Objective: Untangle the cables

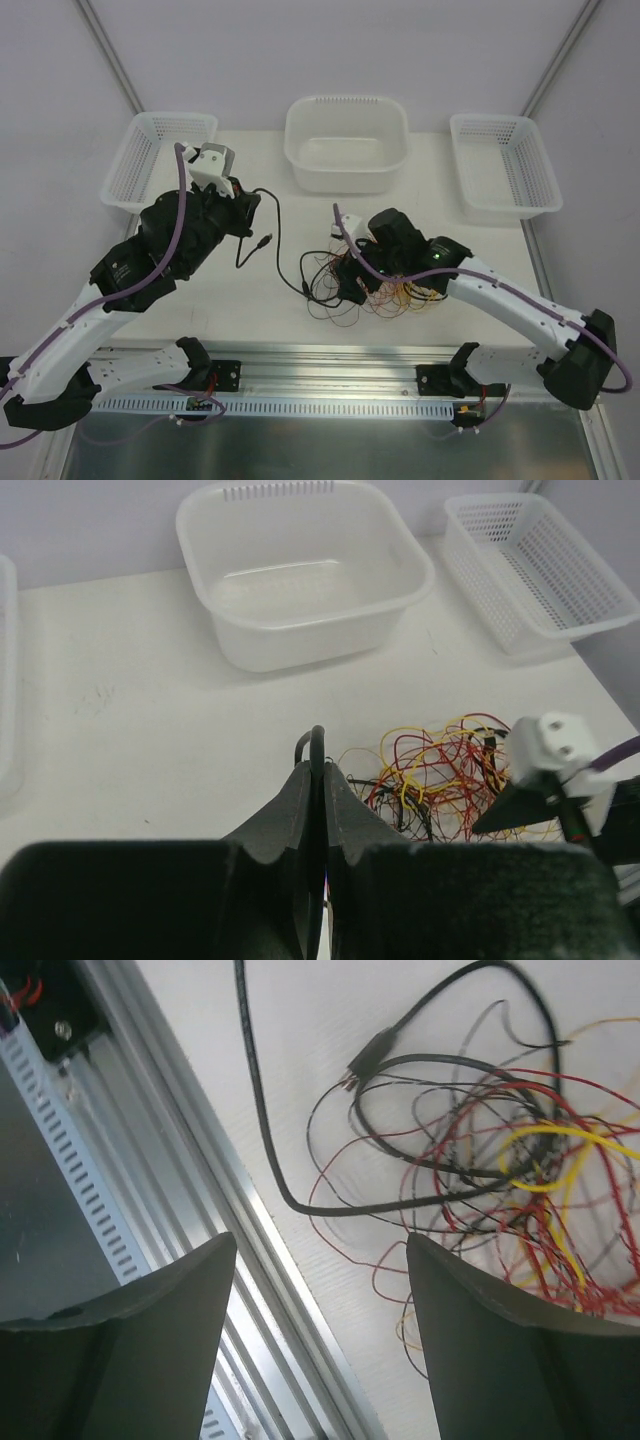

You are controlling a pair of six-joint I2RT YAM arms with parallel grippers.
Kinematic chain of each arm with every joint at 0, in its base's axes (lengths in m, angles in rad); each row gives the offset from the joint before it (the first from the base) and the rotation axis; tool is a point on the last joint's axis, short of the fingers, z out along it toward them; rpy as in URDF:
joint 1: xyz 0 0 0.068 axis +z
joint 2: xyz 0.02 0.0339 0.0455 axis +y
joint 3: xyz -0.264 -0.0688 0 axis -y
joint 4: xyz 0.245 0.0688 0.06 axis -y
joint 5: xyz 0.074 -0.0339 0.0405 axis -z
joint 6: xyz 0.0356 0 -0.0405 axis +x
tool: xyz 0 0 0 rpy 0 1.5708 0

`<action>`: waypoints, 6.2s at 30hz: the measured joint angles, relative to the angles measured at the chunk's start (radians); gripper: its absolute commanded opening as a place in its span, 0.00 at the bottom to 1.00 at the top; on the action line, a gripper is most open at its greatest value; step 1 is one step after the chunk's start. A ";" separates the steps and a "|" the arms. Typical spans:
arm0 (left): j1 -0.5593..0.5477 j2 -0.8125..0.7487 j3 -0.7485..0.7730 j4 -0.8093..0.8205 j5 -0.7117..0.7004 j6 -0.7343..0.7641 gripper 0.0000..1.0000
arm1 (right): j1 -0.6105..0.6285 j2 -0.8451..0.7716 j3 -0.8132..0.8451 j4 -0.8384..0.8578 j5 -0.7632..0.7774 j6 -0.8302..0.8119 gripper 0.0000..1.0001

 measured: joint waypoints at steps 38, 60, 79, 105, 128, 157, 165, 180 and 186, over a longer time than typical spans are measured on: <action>0.000 -0.021 -0.106 0.006 -0.079 -0.031 0.99 | 0.140 0.216 0.519 -0.145 -0.093 0.033 0.01; -0.040 -0.072 -0.486 0.287 0.313 -0.219 0.92 | -0.007 0.097 0.470 -0.126 0.288 0.478 0.01; -0.308 0.348 -0.457 0.566 -0.100 -0.233 0.71 | 0.040 0.023 0.362 -0.019 0.392 0.641 0.01; -0.065 0.033 -0.672 0.455 -0.345 -0.304 0.00 | -0.084 -0.265 0.411 -0.228 0.533 0.549 0.01; 0.415 -0.212 -0.676 0.000 -0.372 -0.294 0.00 | -0.194 -0.374 0.753 -0.441 0.893 0.321 0.01; 0.461 -0.315 -0.680 0.067 0.107 0.068 0.00 | -0.219 0.086 -0.150 -0.187 0.467 0.340 0.73; 0.461 -0.299 -0.681 0.080 0.148 0.081 0.00 | -0.103 0.030 0.137 -0.188 0.373 0.113 0.76; 0.461 -0.319 -0.687 0.080 0.158 0.082 0.00 | -0.099 0.291 0.246 -0.001 0.077 -0.160 0.68; 0.461 -0.322 -0.687 0.080 0.158 0.082 0.00 | -0.102 0.461 0.256 0.091 0.044 -0.222 0.64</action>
